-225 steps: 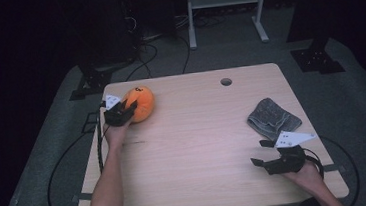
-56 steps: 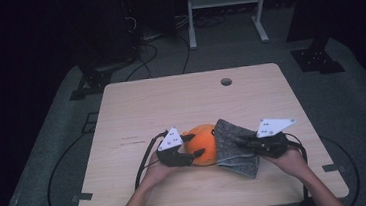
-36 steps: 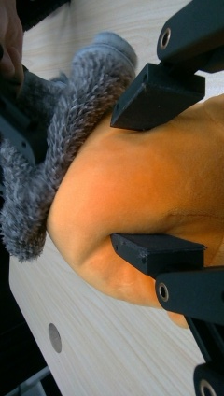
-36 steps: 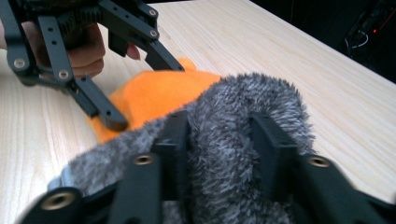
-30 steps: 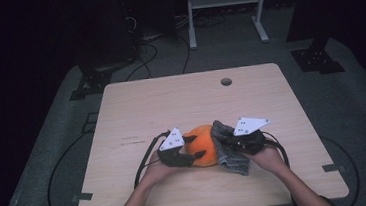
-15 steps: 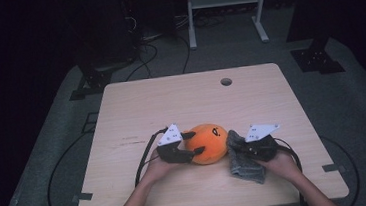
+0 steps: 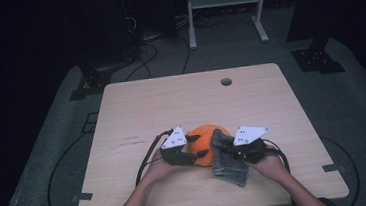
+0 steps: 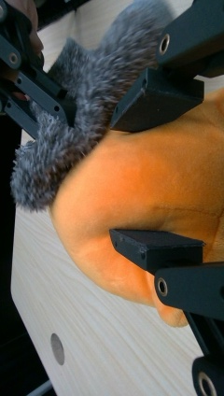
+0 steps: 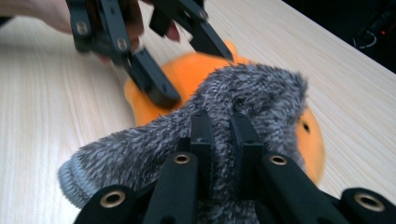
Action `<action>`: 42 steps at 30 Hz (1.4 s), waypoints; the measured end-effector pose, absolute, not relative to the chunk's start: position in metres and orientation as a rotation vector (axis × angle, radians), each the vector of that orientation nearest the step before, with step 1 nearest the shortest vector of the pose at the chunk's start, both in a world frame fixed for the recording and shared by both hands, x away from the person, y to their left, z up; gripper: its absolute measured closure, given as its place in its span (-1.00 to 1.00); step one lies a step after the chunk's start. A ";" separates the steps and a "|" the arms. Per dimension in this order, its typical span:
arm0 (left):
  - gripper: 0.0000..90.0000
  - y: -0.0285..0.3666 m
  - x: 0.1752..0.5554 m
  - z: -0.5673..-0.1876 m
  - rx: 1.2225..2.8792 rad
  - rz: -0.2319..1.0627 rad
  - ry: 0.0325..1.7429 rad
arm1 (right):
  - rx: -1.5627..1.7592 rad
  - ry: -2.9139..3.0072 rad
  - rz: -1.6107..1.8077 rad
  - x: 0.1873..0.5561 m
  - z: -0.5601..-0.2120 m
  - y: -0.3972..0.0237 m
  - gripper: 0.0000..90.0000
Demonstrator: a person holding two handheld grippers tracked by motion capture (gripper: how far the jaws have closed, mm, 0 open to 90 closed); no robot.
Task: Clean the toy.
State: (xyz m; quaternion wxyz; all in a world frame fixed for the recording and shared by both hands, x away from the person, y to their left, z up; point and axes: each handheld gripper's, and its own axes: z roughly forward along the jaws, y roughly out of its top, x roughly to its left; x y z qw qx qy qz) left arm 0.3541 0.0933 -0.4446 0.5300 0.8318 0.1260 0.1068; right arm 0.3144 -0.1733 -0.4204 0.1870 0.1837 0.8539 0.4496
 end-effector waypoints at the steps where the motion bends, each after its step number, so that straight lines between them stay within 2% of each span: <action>1: -0.09 0.094 0.355 -0.445 1.985 0.252 0.302 | 0.519 2.401 1.250 0.314 -0.422 -0.177 0.80; 9: -0.07 0.091 0.353 -0.444 1.982 0.259 0.280 | 0.672 2.417 1.211 0.315 -0.435 -0.217 0.80; 14: -0.02 0.087 0.348 -0.443 1.996 0.282 0.205 | 0.578 2.377 1.344 0.315 -0.416 -0.200 0.80; 18: -0.01 0.088 0.348 -0.443 2.002 0.287 0.206 | 0.556 2.378 1.335 0.321 -0.415 -0.185 0.80; 27: -0.01 0.090 0.353 -0.445 1.980 0.257 0.247 | 0.677 2.390 1.211 0.321 -0.432 -0.210 0.80; 32: -0.01 0.087 0.354 -0.445 1.975 0.259 0.267 | 0.591 2.368 1.292 0.307 -0.424 -0.200 0.80; 34: -0.07 0.087 0.353 -0.442 1.985 0.281 0.248 | 0.559 2.388 1.288 0.306 -0.423 -0.190 0.80; 36: -0.32 0.091 0.352 -0.434 1.969 0.270 0.251 | 0.557 2.406 1.241 0.308 -0.426 -0.184 0.80; 38: -0.43 0.099 0.352 -0.428 1.936 0.273 0.271 | 0.577 2.408 1.245 0.311 -0.428 -0.187 0.80; 41: -0.21 0.107 0.358 -0.432 1.936 0.257 0.316 | 0.621 2.401 1.232 0.313 -0.431 -0.196 0.80; 42: -0.20 0.107 0.360 -0.434 1.935 0.240 0.325 | 0.643 2.404 1.225 0.313 -0.432 -0.199 0.80</action>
